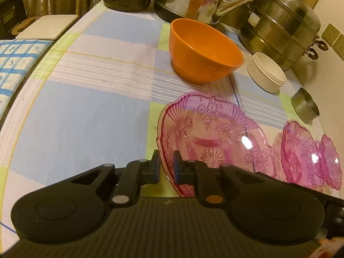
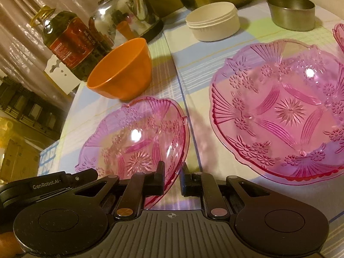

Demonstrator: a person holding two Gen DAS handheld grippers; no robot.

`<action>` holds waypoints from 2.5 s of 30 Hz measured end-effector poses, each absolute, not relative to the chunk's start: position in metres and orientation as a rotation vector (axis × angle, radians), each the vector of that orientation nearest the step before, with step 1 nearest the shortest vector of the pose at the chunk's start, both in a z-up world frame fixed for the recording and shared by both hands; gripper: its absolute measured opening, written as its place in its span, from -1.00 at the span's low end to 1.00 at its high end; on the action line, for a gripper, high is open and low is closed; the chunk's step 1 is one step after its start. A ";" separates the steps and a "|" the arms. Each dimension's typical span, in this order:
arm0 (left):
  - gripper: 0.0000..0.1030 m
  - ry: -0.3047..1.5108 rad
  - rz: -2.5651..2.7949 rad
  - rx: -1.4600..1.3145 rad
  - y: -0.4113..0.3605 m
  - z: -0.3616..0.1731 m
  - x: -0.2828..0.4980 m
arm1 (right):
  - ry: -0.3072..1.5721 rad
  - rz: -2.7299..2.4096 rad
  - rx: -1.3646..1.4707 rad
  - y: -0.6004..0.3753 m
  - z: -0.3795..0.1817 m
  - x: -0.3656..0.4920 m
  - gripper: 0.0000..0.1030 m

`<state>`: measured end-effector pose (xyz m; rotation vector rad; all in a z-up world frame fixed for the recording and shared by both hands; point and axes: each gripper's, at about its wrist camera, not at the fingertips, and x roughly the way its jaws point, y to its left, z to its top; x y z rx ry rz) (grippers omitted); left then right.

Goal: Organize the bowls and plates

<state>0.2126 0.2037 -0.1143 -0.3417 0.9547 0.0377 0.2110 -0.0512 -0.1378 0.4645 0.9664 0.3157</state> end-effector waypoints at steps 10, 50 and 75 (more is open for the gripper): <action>-0.80 0.923 0.040 -0.322 0.198 -0.091 0.201 | 0.934 0.330 0.473 -0.057 -0.120 0.199 -0.73; -0.77 0.933 -0.166 -0.287 0.018 -0.077 0.219 | 0.790 0.073 0.517 -0.226 -0.094 0.169 -0.74; -0.74 0.928 -0.163 -0.213 0.003 -0.093 0.235 | 0.766 0.070 0.372 -0.218 -0.113 0.187 -0.72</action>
